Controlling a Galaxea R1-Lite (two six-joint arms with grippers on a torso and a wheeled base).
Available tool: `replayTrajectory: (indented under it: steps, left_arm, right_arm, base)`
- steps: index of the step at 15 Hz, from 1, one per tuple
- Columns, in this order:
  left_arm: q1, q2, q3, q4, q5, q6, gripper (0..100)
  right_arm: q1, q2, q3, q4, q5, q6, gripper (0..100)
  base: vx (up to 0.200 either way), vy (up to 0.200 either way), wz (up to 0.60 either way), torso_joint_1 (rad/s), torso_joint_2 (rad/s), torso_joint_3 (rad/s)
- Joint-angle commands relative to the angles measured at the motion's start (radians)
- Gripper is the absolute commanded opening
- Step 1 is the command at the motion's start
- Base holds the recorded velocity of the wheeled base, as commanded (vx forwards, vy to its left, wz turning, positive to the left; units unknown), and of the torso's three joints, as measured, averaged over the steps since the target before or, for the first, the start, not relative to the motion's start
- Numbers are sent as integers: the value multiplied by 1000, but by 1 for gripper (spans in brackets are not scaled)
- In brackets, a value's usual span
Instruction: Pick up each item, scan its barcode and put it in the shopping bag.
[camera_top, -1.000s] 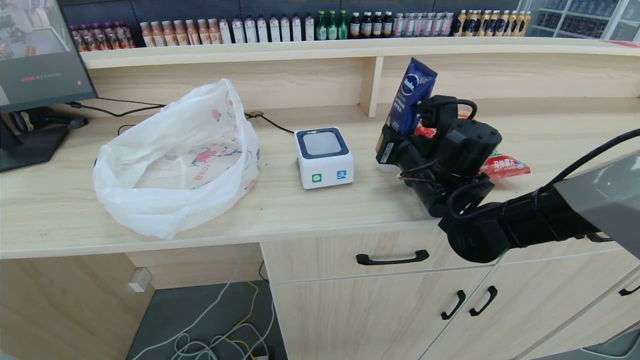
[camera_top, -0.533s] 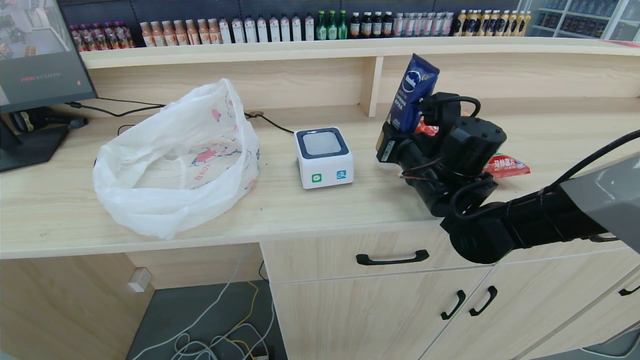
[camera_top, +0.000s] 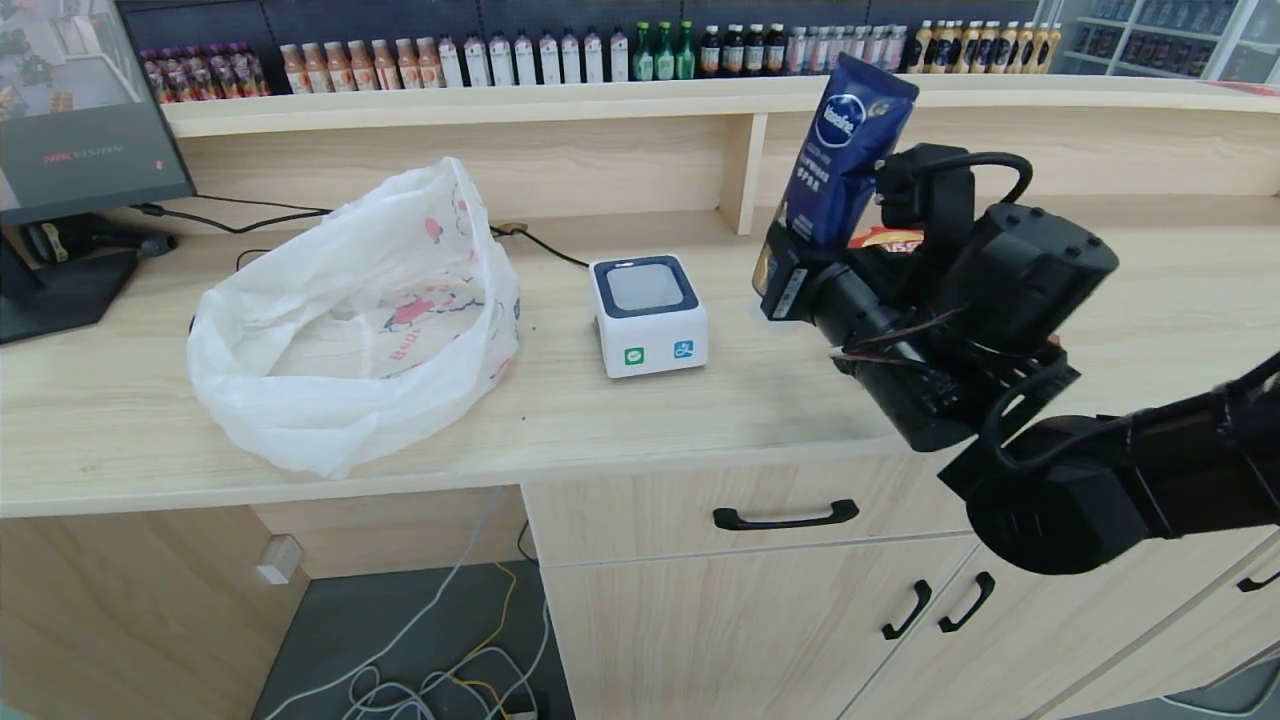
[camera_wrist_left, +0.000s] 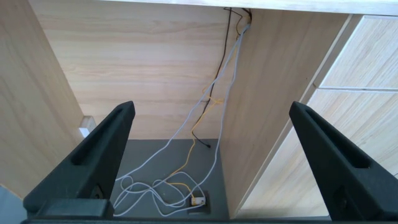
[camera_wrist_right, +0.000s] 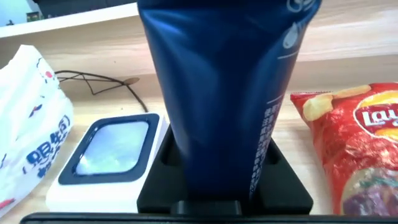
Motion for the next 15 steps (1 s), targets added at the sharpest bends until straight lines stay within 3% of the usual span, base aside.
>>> replayTrajectory:
  steps: [1,5,8,15]
  left_arm:
    - [0,0,0,0,0,0,100]
    - [0,0,0,0,0,0,100]
    - [0,0,0,0,0,0,100]
    - [0,0,0,0,0,0,100]
  right_arm:
    - [12,-123,152,-43,-1,-2,0]
    - [69,-249,403,-122,-3,-5,0]
    - [118,-329,515,-131,-1,-27,0]
    - [166,-367,612,-161,0,-28,0]
  base:
    - [0,0,0,0,0,0]
    - [0,0,0,0,0,0]
    - [0,0,0,0,0,0]
    - [0,0,0,0,0,0]
